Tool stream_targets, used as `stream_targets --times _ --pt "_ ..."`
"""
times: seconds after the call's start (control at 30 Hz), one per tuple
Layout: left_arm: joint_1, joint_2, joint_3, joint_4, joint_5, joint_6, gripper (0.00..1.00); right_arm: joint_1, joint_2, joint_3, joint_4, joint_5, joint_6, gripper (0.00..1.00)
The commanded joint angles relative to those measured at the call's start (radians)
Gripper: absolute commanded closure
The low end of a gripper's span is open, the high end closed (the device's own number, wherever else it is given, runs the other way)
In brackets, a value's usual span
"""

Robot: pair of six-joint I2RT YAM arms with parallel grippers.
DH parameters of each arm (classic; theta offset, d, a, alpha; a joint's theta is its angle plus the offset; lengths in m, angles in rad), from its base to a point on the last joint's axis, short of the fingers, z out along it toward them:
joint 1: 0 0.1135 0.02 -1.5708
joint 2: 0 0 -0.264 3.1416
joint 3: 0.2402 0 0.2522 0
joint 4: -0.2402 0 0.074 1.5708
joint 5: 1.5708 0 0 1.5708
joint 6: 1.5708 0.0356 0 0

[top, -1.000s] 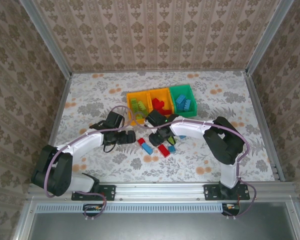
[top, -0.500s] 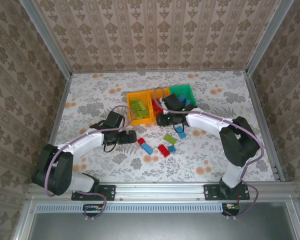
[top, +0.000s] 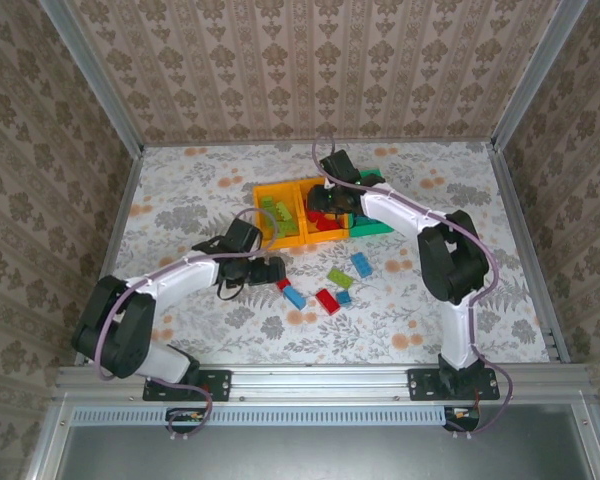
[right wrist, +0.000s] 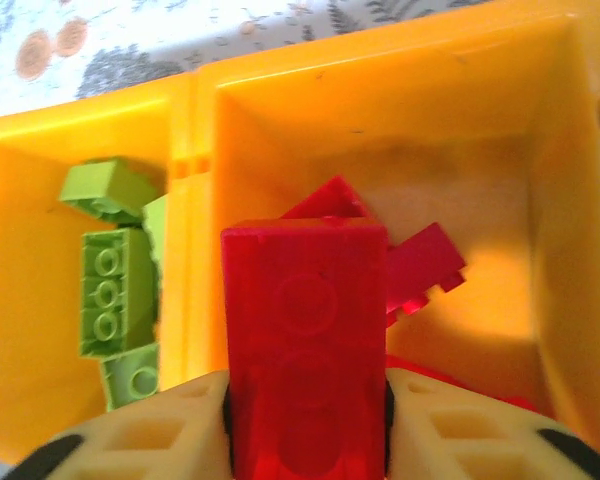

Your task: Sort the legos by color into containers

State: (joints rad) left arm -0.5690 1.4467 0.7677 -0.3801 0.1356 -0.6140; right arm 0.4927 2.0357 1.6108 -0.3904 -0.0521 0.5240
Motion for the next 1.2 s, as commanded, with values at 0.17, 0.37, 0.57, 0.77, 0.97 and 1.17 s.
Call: stream_targets --times 0.17,0.37,0.57,0.77,0.97,1.17 --pt "-0.018 0.089 0.087 -0.01 0.04 -0.105 0.03 -0.008 -0.01 0.03 -0.078 0.056 0.026 0.45" --pt "-0.029 0.108 0.105 -0.046 0.054 -0.164 0.04 -0.003 -0.098 -0.041 -0.043 0.059 0.013 0.34" --pt "-0.047 0.104 0.089 -0.064 0.067 -0.251 0.04 -0.003 -0.199 -0.15 -0.005 0.115 0.003 0.27" --pt "-0.067 0.147 0.128 -0.086 0.058 -0.315 0.05 -0.003 -0.253 -0.2 -0.008 0.156 -0.02 0.25" --pt "-0.075 0.18 0.149 -0.106 0.066 -0.384 0.09 -0.003 -0.294 -0.261 0.007 0.181 -0.037 0.22" --pt "-0.088 0.204 0.201 -0.158 0.064 -0.438 0.1 -0.003 -0.332 -0.344 0.027 0.25 -0.044 0.21"
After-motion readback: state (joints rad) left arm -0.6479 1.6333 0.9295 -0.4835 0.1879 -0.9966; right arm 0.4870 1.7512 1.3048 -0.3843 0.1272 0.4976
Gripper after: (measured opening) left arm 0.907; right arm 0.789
